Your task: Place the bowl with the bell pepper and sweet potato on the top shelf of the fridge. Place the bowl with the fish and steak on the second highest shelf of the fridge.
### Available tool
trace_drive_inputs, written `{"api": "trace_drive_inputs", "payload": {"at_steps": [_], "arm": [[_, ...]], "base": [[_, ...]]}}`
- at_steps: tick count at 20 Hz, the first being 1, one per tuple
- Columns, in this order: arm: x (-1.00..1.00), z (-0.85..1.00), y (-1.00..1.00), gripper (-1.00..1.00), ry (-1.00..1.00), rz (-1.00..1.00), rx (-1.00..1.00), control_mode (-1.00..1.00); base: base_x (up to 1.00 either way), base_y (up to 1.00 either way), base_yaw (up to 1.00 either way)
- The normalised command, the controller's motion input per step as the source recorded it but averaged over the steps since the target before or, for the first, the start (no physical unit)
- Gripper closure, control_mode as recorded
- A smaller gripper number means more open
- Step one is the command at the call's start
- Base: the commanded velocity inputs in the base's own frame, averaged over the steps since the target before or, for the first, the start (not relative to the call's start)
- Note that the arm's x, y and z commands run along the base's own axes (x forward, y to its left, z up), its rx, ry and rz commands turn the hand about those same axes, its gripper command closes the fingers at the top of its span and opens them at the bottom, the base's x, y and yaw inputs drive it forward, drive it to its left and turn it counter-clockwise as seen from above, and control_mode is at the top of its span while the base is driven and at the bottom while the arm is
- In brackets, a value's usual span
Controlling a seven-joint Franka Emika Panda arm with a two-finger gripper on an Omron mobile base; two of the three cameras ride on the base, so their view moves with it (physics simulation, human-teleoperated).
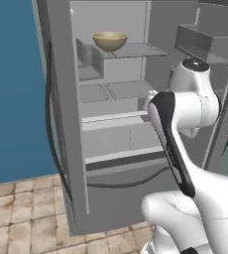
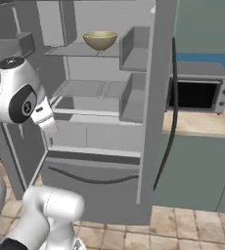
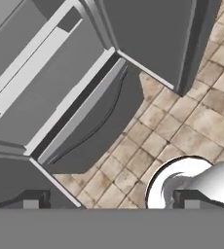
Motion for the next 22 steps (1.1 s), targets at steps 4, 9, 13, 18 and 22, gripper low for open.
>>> {"api": "trace_drive_inputs", "payload": {"at_steps": [4,9,13,18,22], "arm": [[0.0,0.0,0.0,-1.0,0.0,0.0,0.0,1.0],[0.0,0.0,0.0,-1.0,0.0,0.0,0.0,1.0],[0.0,0.0,0.0,-1.0,0.0,0.0,0.0,1.0],[0.0,0.0,0.0,-1.0,0.0,0.0,0.0,1.0],[0.0,0.0,0.0,-1.0,0.0,0.0,0.0,1.0]], "base": [[-1.0,-0.12,-0.01],[-1.0,-0.86,-0.29],[-0.5,-1.0,-0.48],[0.05,-1.0,-0.45],[0.9,-1.0,-0.2]]}}
